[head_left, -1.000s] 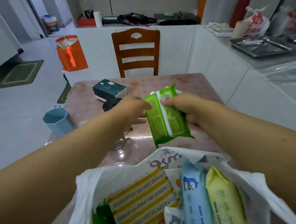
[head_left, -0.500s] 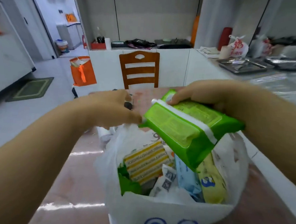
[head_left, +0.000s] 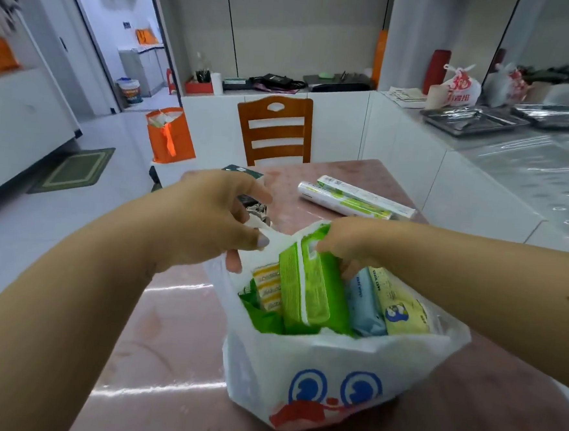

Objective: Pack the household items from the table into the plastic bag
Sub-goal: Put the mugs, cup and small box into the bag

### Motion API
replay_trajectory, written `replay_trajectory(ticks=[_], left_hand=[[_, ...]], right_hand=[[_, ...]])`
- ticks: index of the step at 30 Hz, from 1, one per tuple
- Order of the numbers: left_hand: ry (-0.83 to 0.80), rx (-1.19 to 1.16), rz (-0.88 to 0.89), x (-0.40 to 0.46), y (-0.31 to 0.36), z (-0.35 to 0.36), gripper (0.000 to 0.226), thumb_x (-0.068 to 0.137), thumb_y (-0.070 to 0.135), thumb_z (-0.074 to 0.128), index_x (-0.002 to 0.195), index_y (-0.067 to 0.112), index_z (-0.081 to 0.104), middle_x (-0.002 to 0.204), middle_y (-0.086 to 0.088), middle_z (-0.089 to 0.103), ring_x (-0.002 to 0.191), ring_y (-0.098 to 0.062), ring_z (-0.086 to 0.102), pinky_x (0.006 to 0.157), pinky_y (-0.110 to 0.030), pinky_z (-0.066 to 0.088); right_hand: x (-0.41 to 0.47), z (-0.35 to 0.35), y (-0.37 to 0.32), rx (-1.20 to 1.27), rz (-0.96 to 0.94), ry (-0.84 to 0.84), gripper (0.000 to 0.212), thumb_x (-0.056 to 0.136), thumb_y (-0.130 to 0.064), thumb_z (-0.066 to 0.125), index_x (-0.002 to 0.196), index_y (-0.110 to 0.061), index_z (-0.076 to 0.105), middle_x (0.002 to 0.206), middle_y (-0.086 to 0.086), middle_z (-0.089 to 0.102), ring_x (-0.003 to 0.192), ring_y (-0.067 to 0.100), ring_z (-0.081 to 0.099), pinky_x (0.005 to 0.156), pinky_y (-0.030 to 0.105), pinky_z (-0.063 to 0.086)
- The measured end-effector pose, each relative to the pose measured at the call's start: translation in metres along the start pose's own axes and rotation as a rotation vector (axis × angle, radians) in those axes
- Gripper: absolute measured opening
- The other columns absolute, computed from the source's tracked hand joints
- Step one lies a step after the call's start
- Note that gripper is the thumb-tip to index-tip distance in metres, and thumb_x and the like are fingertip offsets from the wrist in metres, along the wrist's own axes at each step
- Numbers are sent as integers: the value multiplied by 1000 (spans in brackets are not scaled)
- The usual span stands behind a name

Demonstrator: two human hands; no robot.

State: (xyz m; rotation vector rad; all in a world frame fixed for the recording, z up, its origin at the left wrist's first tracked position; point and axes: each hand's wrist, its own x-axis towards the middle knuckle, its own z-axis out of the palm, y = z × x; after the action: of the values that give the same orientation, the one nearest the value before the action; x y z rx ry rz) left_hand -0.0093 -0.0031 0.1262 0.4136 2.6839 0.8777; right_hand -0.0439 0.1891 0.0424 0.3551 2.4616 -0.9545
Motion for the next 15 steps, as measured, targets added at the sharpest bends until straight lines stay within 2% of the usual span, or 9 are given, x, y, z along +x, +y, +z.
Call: replay_trajectory(ticks=[2,4,6,8,11,13,15], left_hand=[[-4,-20,3,0,-1,-1,39,81,27,72,117,34,60,98,2,66,76,-17,67,77,-28,53],[6,-89,-15,3,-4,-7,34,82,27,70,115,31,61,96,0,69,80,-22,69,84,-38,56],[60,-165,-43,13,-8,-15,21,85,29,66,106,28,64,91,0,72,71,-18,72,73,-35,60],[148,-199,-91,30,-15,-23,16,87,34,62,99,24,64,89,0,71,69,-14,70,61,-26,58],[219,-256,-176,64,-32,-28,16,91,35,59,93,19,62,91,-4,68,75,-17,67,59,-25,54],[232,-294,-234,91,-47,-27,14,92,31,60,85,19,59,92,-7,66,78,-20,66,62,-27,54],[233,-303,-272,121,-66,-19,14,91,26,62,81,19,56,94,-9,64,81,-21,65,62,-28,54]], right_hand=[[-1,-4,-4,-348,-90,69,31,97,-26,50,70,-11,51,86,9,65,76,26,65,63,31,55],[-2,-16,-12,-499,-110,72,36,98,-29,45,71,-7,56,70,8,66,53,21,63,52,28,55],[2,-34,-27,-457,-102,105,40,98,-33,45,83,0,62,66,11,69,42,18,64,41,22,53],[13,-55,-46,-368,-126,192,41,96,-40,48,87,-2,63,67,10,70,40,16,65,37,19,49],[38,-74,-70,-302,-168,183,37,96,-39,48,104,-6,63,79,11,71,55,19,70,47,24,57],[61,-75,-80,-269,-166,87,38,97,-36,49,114,-4,60,89,15,72,72,25,73,65,32,61],[86,-70,-89,-251,-153,0,41,97,-34,50,122,-2,56,99,17,70,85,29,72,82,39,59]])
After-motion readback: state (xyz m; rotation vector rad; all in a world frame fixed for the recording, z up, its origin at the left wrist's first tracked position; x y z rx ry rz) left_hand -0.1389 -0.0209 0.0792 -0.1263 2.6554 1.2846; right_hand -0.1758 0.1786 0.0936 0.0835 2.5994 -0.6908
